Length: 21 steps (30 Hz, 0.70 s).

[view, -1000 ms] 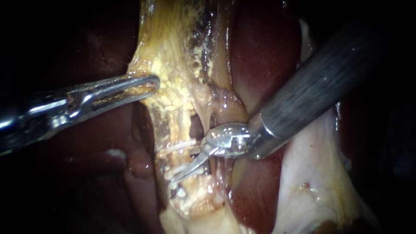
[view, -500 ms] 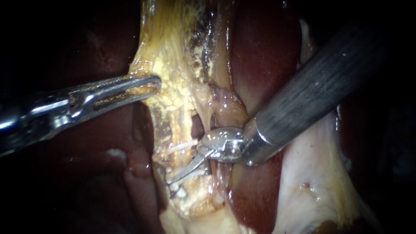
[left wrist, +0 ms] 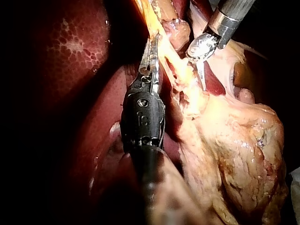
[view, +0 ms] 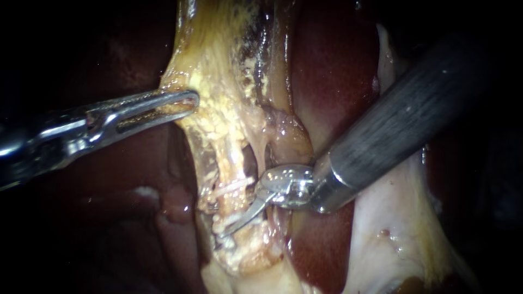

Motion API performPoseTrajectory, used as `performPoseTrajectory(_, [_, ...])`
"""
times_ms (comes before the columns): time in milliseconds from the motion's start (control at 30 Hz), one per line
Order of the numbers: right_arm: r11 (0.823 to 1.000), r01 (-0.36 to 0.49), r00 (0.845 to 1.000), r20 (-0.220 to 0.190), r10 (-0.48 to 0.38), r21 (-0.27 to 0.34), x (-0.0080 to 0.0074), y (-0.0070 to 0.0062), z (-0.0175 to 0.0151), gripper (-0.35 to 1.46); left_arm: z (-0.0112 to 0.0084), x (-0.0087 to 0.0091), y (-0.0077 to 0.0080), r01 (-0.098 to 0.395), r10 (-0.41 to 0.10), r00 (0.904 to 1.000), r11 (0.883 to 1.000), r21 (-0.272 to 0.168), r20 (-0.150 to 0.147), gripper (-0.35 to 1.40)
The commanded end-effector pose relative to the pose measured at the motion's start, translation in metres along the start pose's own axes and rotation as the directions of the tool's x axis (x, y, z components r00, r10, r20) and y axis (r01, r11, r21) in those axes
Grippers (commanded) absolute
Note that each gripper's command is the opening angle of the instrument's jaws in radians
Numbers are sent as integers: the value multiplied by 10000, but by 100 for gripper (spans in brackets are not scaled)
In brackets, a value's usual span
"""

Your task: Go to the cutting position left tube

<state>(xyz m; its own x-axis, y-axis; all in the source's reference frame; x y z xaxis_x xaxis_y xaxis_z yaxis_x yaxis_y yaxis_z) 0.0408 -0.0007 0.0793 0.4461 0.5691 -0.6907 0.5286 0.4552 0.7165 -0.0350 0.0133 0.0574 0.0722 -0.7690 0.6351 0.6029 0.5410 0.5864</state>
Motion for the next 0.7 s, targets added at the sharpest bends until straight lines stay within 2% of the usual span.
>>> performPoseTrajectory(33, [10000,5,10000,-19,-5,-51,0,1,0,114,0,0,1,1,-1,10000,10000,7,-1,-35])
performPoseTrajectory(700, [9998,-90,9999,-132,87,-199,-2,-2,-22,116,-1,2,2,-4,4,10000,10000,17,29,-35])
